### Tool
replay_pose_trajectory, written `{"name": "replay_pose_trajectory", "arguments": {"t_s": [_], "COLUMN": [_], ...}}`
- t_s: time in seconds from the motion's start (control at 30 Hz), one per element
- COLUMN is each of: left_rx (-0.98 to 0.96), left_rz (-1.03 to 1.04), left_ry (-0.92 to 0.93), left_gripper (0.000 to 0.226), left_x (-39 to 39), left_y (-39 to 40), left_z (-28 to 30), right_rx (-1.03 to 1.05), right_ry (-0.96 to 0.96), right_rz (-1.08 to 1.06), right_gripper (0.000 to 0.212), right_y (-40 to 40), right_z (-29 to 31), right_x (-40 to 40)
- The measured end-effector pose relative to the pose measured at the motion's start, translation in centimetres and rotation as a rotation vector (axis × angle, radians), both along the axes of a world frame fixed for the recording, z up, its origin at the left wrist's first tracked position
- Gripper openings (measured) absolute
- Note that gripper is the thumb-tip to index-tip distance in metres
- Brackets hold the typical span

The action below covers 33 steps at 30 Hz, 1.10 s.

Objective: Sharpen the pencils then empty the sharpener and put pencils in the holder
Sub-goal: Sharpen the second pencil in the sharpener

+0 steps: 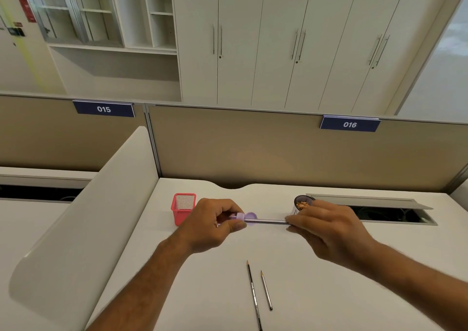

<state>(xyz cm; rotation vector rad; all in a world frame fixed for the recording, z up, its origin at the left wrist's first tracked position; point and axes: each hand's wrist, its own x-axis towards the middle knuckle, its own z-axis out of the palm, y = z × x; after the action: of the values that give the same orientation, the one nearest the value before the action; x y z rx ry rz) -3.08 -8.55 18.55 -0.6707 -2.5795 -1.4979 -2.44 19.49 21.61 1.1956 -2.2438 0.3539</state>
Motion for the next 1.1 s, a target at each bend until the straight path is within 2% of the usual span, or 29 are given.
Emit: {"name": "replay_pose_trajectory", "arguments": {"t_s": [0.1,0.2,0.3,0.4,0.5,0.63,0.73,0.83,0.93,1.0,1.1], "left_rx": [0.014,0.015,-0.009,-0.033,-0.058,-0.08,-0.092,-0.096,-0.095,-0.095,-0.07], "left_rz": [-0.001,0.004,0.011,0.014,0.024,0.036,0.034,0.026,0.02,0.013,0.001], "left_ry": [-0.016,-0.015,-0.003,0.016,0.055,0.079,0.068,0.042,0.018,-0.008,-0.059], "left_gripper": [0.017,0.015,0.016,0.018,0.018,0.021,0.023,0.022,0.015,0.011,0.007], "left_x": [0.0,0.0,-0.2,-0.2,-0.1,-0.1,-0.1,-0.1,-0.3,-0.3,-0.5], "left_y": [0.2,0.3,0.1,-0.1,0.0,0.2,0.2,0.0,-0.1,-0.1,-0.1], "left_z": [-0.1,-0.1,0.0,0.1,0.0,0.0,0.0,-0.2,-0.1,0.0,0.0], "right_rx": [0.11,0.081,-0.053,-0.225,-0.312,-0.377,-0.344,-0.209,-0.136,-0.113,0.063], "right_ry": [0.274,0.243,-0.058,-0.615,-1.051,-1.391,-1.477,-1.331,-1.008,-0.654,-0.041], "right_rz": [0.048,0.026,-0.073,-0.244,-0.31,-0.346,-0.336,-0.328,-0.313,-0.26,-0.072], "right_gripper": [0.012,0.012,0.023,0.014,0.013,0.019,0.027,0.03,0.014,0.015,0.014], "right_y": [0.6,0.2,-0.6,-1.3,-1.8,-1.9,-1.8,-2.0,-1.8,-1.4,-0.6], "right_z": [-0.3,-0.3,-0.2,0.9,2.4,3.4,3.1,2.6,1.7,0.9,-0.4], "right_x": [-0.4,-0.5,0.0,0.1,-0.2,-0.3,-0.2,-0.1,-0.1,-0.2,-0.5]}}
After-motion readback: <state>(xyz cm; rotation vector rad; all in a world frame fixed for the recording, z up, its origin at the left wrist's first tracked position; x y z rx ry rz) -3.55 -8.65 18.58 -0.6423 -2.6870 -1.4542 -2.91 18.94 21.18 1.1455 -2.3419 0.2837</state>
